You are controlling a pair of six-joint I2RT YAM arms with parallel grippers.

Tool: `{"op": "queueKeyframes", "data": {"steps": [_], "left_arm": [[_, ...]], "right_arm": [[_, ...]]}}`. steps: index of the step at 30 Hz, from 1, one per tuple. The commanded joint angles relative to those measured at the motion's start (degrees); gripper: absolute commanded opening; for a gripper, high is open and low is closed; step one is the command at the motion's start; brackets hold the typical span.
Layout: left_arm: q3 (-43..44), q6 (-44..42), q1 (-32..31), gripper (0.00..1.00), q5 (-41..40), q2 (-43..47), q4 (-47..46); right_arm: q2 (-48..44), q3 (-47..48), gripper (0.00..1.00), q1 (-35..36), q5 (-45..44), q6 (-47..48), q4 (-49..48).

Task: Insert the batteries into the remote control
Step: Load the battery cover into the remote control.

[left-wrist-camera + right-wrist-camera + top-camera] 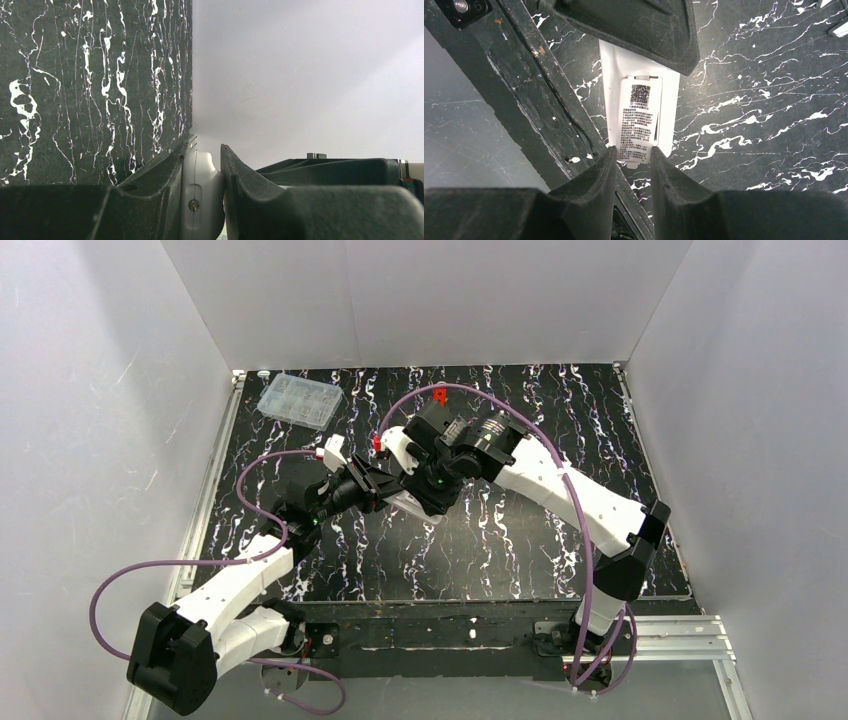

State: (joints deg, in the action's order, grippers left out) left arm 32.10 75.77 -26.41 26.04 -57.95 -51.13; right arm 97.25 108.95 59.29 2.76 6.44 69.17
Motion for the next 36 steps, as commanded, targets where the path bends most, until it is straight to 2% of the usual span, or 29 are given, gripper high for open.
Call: {"op": "queueKeyframes", "data": {"steps": [1, 18, 36], "left_arm": [[1.6, 0.3, -0.2, 0.0, 2.1, 1.3, -3.2], [1.9, 0.2, -0.2, 0.0, 2.3, 1.2, -3.2], [2.8, 1.0, -0.2, 0.0, 4.0, -0.5, -5.7]], "right_arm": [[0.6, 0.2, 0.19, 0.3, 0.4, 0.8, -1.0], [0.0, -1.9, 0.19, 0.4, -1.2, 0.8, -0.5], [1.7, 0.1, 0.19, 0.4, 0.2, 1.7, -1.1]]}}
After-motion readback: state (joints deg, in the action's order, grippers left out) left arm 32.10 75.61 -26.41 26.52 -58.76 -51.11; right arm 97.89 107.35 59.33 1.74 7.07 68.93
